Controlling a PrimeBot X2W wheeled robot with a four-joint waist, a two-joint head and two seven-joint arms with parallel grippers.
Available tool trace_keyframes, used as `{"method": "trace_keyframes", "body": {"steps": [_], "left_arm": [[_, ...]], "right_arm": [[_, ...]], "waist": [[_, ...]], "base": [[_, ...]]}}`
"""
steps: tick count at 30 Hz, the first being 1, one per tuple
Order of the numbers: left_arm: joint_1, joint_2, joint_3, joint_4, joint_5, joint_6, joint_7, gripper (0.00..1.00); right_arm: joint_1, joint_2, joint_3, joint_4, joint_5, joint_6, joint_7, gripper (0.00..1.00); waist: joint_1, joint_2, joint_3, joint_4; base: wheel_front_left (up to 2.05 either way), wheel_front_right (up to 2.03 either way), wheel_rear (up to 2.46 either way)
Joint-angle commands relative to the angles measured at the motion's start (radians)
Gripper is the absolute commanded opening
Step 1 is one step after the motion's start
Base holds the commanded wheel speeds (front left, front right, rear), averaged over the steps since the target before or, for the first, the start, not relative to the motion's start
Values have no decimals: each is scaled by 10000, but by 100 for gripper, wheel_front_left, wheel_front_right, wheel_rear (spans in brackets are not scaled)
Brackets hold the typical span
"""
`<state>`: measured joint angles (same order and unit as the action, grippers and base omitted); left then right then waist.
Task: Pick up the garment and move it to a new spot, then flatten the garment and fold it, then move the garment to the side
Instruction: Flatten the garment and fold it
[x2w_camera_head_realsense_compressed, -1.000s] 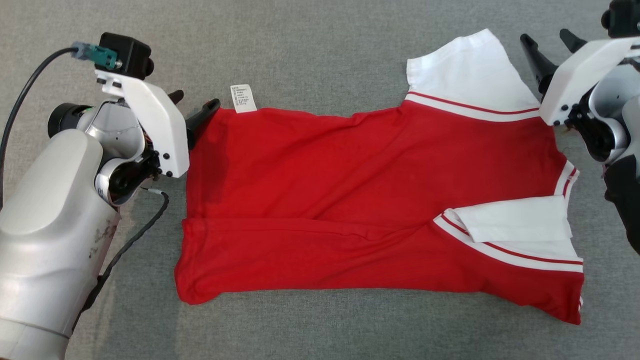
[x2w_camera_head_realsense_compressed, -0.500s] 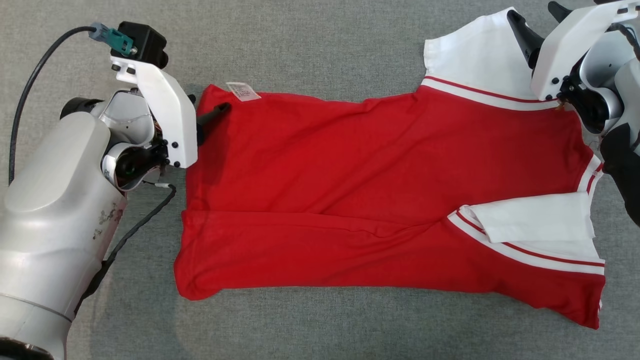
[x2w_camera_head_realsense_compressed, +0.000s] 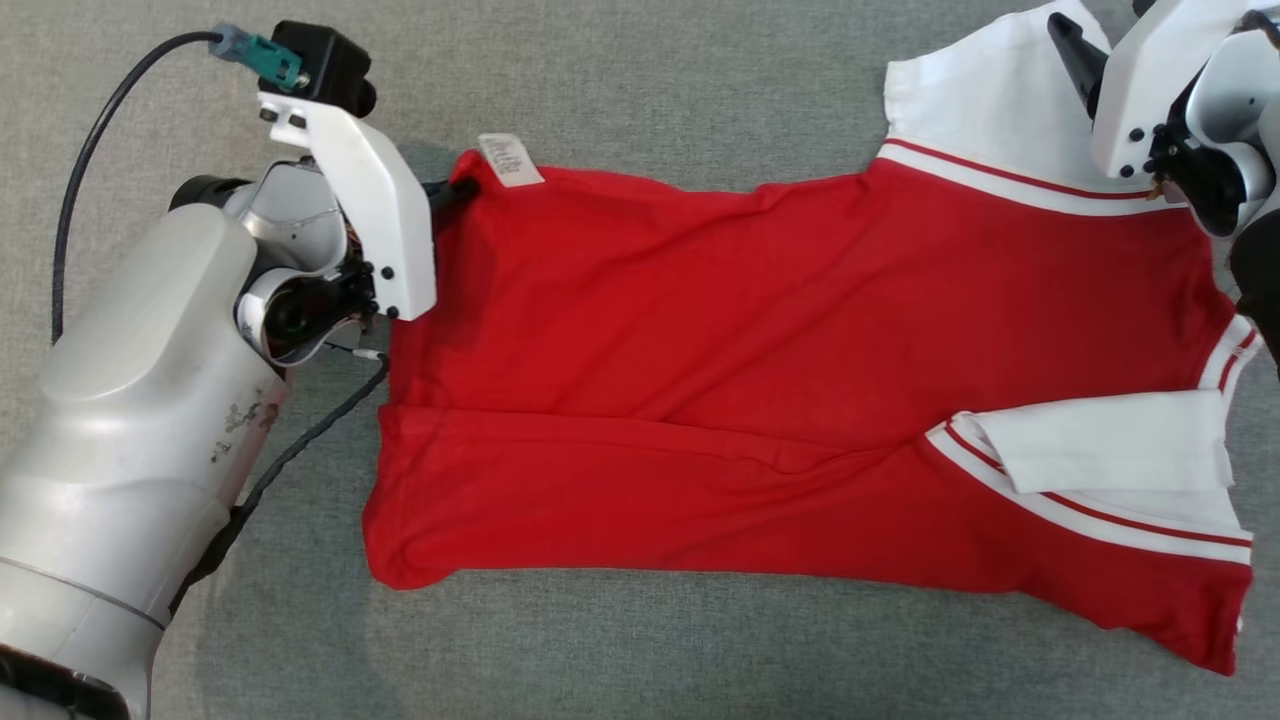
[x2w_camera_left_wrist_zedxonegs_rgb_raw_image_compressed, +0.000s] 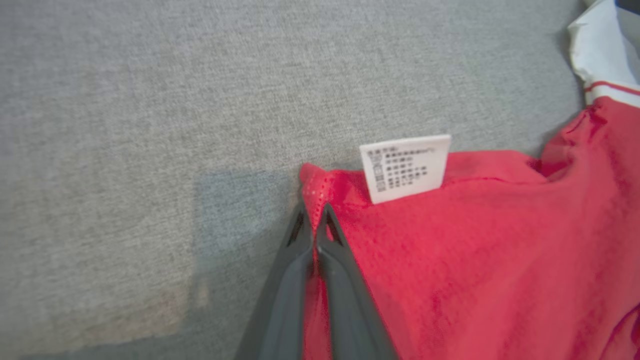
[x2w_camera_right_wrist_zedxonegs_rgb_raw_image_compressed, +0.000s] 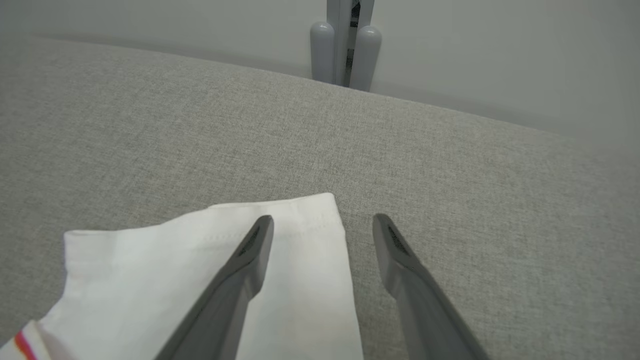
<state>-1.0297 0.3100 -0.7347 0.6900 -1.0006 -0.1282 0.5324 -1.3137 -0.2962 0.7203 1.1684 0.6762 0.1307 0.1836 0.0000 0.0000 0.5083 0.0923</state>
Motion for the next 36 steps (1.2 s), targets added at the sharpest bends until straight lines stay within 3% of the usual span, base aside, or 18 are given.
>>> {"method": "trace_keyframes", "body": {"steps": [1,10,11,13,17,23,36], "left_arm": [[-87,-12,-112,-70,-84,-38,-20,0],[-201,39,-734,-623,-353,-37,-298,0],[-231,65,-779,-635,-364,-38,-336,0],[-276,95,-839,-616,-435,-37,-409,0],[-338,194,-824,-509,-533,-19,-731,0],[30,343,-863,-352,-609,-19,-1411,0],[1351,694,-636,257,-610,64,-3355,0]], "right_arm": [[-136,-62,40,98,26,2,35,100],[-632,10,344,864,-52,2,890,100],[-639,43,423,907,-91,2,1039,46],[-736,67,400,972,-36,2,1067,0],[-864,154,404,1020,-13,-1,997,0],[-471,94,447,397,215,0,-439,0],[1719,-938,955,-2081,1607,0,-2694,0]], "waist": [[0,0,71,89],[0,0,347,415],[0,0,372,429],[0,0,410,436],[0,0,397,355],[0,0,-41,64],[0,0,-1376,-728]], "base": [[0,0,0],[0,0,0],[0,0,0],[0,0,0],[0,0,0],[0,0,0],[0,0,0]]}}
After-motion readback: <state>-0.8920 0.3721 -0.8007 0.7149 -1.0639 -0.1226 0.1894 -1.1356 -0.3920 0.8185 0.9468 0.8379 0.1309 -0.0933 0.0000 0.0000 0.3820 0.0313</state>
